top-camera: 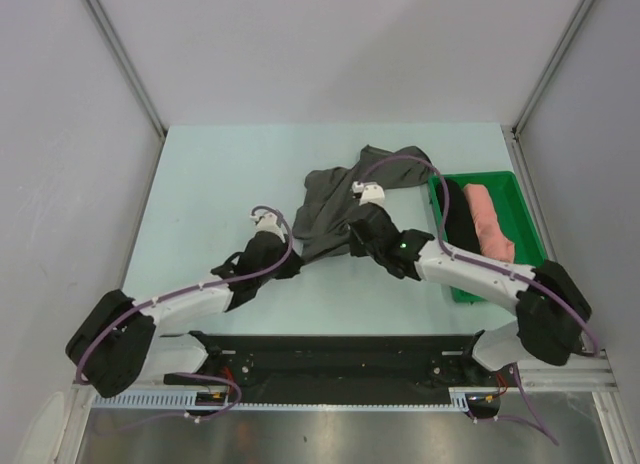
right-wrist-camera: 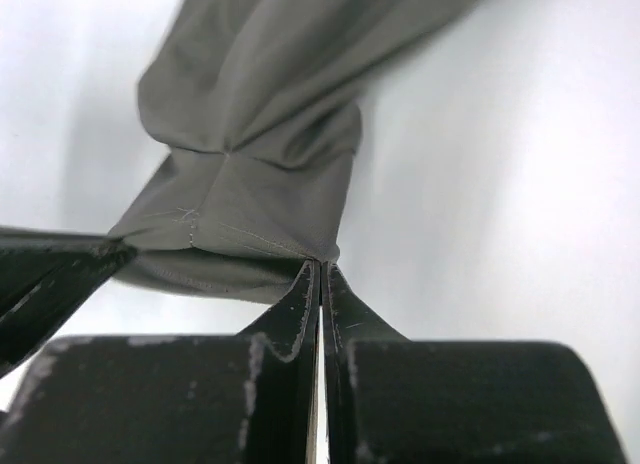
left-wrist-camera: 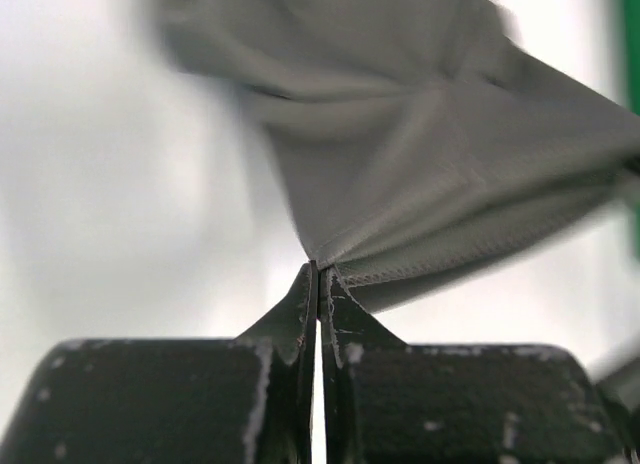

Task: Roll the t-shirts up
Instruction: Pick up the T-shirt from the center of the board.

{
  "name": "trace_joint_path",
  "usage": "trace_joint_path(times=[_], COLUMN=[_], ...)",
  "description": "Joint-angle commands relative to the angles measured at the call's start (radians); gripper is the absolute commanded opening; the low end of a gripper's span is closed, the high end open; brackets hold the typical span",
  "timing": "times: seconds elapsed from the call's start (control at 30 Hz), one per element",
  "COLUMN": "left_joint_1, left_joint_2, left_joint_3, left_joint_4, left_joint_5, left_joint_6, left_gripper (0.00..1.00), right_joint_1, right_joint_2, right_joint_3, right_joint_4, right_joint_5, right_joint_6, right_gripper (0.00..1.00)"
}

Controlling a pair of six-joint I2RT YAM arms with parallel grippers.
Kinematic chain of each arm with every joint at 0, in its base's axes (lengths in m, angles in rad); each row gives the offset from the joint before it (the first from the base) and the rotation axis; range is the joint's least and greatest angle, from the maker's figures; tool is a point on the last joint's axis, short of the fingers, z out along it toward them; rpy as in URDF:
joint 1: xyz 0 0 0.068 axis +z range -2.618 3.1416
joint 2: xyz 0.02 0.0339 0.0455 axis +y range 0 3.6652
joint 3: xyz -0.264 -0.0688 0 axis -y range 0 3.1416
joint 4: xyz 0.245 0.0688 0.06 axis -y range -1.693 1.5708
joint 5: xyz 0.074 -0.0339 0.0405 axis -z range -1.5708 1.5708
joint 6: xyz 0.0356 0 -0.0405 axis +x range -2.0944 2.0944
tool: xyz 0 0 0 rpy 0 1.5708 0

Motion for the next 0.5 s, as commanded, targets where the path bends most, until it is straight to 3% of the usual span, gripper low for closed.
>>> trace_joint_path(times=[0.0,0.13,0.17,0.27,0.3,0.47], left_joint_1=[-0.157,-0.222,-0.222,-0.196,-0.148,0.071], left_joint_2=[-0.06,-0.063,-0.077,-0.134,-0.148,-0.279], left_joint_3=[-0.025,-0.066,-0.082,-0.045,-0.031,0.082], left_joint_4=[0.093,0.093,0.07,-0.11,-0.216,-0.359], left_joint_5=[0.111,0.085,0.024,-0.104,-0.144,-0.175], left_joint_6=[0.065,-0.012,-0.037,-0.099,-0.111,-0.122], left_gripper=[0.0,0.0,0.0,0.0,0.0,0.0], right_joint_1=[-0.019,-0.029,-0.003,0.088,0.102,0.168], right_joint_2=[-0.165,-0.274,-0.294,-0.351,-0.351,-0.249], right_joint_3=[-0.122,-0.266,-0.312,-0.368,-0.366,-0.295], right_joint_4=[-0.123,-0.146,-0.134,-0.068,-0.044,0.139], right_joint_5=[0.101,0.065,0.025,-0.03,-0.047,-0.136], right_joint_6=[0.064,0.117,0.123,0.147,0.153,0.123], right_gripper=[0.0,0.0,0.0,0.0,0.0,0.0])
